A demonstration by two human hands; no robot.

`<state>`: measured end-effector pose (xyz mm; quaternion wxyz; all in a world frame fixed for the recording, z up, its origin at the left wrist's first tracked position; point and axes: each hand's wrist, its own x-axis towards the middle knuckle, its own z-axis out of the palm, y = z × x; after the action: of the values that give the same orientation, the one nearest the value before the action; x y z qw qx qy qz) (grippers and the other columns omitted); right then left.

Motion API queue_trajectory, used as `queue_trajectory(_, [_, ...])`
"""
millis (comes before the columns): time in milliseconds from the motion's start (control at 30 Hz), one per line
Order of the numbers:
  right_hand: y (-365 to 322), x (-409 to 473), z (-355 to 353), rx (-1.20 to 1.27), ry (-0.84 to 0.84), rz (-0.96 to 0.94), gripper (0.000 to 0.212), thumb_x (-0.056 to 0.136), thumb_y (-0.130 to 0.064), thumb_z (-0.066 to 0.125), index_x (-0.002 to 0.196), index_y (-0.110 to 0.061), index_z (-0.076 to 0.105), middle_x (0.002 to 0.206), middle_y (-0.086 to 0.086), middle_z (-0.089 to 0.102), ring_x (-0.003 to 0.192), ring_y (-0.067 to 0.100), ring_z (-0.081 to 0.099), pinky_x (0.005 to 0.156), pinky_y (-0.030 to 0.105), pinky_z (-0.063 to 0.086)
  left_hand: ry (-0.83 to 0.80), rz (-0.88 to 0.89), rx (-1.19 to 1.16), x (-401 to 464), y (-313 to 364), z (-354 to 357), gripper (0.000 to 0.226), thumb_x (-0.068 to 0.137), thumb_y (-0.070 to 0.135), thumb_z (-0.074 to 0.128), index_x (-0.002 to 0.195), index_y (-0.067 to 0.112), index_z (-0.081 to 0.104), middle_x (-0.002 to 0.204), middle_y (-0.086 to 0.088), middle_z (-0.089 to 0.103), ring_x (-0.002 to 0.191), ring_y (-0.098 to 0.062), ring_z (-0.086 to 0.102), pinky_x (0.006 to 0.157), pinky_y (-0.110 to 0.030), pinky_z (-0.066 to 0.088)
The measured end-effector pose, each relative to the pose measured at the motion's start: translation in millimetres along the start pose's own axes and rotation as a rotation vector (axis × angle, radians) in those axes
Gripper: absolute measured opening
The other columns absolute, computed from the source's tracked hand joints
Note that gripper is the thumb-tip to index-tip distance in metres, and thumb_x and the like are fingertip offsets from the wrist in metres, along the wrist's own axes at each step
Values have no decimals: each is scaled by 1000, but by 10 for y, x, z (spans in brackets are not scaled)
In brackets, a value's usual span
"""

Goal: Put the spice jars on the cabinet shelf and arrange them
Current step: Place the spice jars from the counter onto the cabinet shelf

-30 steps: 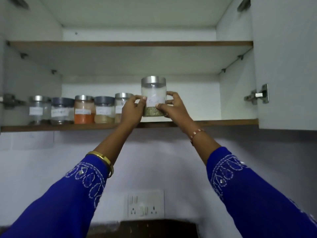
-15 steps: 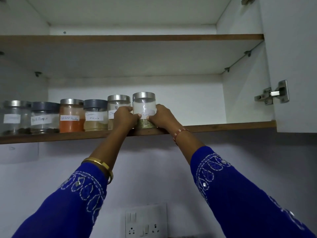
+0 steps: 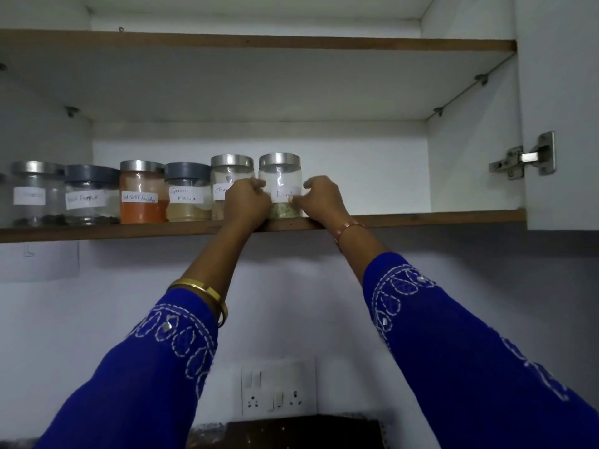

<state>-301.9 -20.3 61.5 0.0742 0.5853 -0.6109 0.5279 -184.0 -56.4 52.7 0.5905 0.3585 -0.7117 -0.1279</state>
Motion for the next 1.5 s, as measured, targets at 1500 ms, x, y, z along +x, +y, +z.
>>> queue_trajectory(1500, [2366,-5663,223,-32,-606,733,96,72,-35,77,147,-18,20,150,8,21,138,22,27,109,30,28,-488,-831,-159,-5662,-1327,889,29,91,4,50,117,1,60,118,-12,64,104,-15,58,90,-22,43])
